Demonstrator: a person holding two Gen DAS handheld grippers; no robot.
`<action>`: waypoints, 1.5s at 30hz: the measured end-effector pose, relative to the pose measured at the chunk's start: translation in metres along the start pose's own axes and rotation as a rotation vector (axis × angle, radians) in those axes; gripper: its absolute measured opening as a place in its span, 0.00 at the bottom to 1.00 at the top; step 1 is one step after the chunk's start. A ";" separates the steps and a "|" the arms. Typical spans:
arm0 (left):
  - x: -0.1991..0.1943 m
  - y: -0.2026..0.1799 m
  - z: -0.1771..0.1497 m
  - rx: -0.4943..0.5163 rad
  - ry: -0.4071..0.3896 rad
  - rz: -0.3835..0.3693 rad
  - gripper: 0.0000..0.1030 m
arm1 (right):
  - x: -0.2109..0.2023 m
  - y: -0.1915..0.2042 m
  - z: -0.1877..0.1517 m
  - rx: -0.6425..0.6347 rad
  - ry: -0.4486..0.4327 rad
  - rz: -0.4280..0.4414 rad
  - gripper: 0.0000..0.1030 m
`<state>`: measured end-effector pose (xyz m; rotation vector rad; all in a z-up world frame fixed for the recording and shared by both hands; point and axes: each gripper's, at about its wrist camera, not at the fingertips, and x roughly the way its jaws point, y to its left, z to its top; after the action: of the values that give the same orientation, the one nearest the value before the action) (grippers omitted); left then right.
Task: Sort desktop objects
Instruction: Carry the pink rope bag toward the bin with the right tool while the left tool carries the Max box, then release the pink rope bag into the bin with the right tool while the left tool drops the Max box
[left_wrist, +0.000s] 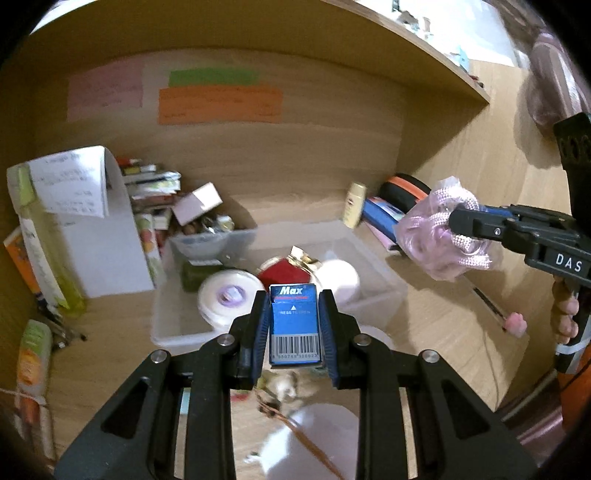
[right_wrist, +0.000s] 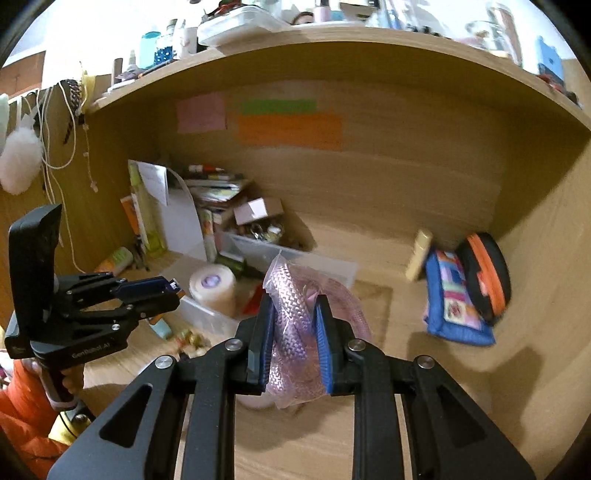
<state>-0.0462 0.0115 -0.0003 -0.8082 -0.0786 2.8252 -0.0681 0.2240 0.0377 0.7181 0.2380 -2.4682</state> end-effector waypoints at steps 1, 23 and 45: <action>0.000 0.004 0.003 -0.003 -0.003 0.007 0.26 | 0.004 0.002 0.003 0.000 -0.004 0.006 0.18; 0.063 0.082 0.048 -0.091 0.091 0.060 0.26 | 0.109 0.010 0.039 0.081 0.013 0.211 0.18; 0.115 0.090 0.036 -0.120 0.227 0.037 0.26 | 0.179 -0.019 0.032 0.259 0.121 0.286 0.32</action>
<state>-0.1764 -0.0522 -0.0387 -1.1624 -0.2018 2.7619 -0.2186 0.1471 -0.0318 0.9407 -0.1362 -2.2057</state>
